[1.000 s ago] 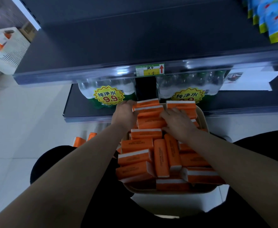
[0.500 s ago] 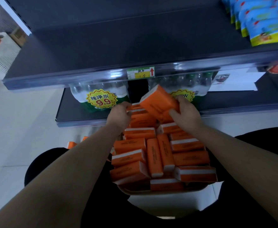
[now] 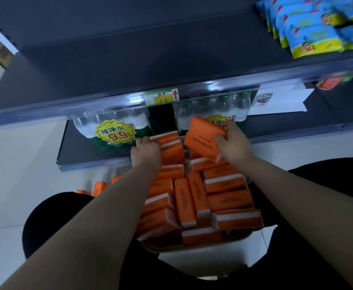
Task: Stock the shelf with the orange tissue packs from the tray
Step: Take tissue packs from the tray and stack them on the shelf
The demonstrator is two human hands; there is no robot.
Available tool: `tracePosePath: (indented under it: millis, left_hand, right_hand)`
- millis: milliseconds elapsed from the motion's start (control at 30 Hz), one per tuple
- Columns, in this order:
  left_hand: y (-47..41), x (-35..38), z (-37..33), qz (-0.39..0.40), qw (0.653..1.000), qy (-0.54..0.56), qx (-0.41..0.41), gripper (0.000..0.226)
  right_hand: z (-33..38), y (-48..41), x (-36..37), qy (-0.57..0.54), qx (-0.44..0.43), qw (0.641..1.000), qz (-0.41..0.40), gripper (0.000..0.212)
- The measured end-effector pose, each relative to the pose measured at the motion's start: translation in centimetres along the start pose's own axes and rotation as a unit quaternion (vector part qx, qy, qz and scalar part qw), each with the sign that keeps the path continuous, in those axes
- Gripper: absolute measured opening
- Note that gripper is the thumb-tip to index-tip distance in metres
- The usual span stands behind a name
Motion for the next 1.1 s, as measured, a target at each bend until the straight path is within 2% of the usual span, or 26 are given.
tracePosePath:
  millis: [100,233,300,400,533,767,933,1100]
  left_hand:
    - [-0.2,0.1,-0.4,0.011,1.0,-0.019,0.011,0.035]
    - [0.1,0.1,-0.9,0.03,0.998,0.016,0.056,0.033]
    - [0.6,-0.2,-0.7,0.015,0.993,0.085,0.078,0.035]
    - [1.4,-1.3,-0.2,-0.002,0.964,0.246,0.098,0.034]
    - [2.3,-3.8,0.6,-0.054,0.944,0.304,0.113,0.03]
    - [3.7,-9.7,0.9,-0.139,0.923,0.35,0.082,0.039]
    - [2.8,-15.0,0.9,-0.206,0.873,0.44,0.04,0.034]
    - [1.9,-18.3,0.1,-0.217,0.832,0.51,0.005,0.03]
  right_hand:
    - [0.1,0.2,-0.3,0.012,-0.014,1.0,-0.011,0.039]
    - [0.0,0.3,-0.5,0.019,-0.012,1.0,-0.013,0.043]
    - [-0.1,0.4,-0.7,0.015,-0.002,1.0,-0.02,0.041]
    - [0.1,0.6,-1.4,0.018,0.004,0.999,-0.044,0.038]
    - [1.6,1.3,-2.7,0.011,-0.015,0.996,-0.085,0.036]
    - [4.5,3.0,-7.0,0.004,-0.066,0.98,-0.186,0.033]
    - [6.4,2.8,-10.1,0.006,-0.083,0.975,-0.208,0.037]
    - [7.0,1.7,-11.9,-0.003,-0.102,0.969,-0.223,0.038]
Point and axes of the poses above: each hand's wrist, its own y-axis away from the middle knuckle, its own x-axis out of the palm, z = x × y, the point moved 4 cm from there along -y, towards the middle knuckle, and after that the axes turned 1 degree about z, right-handed, at the moved point
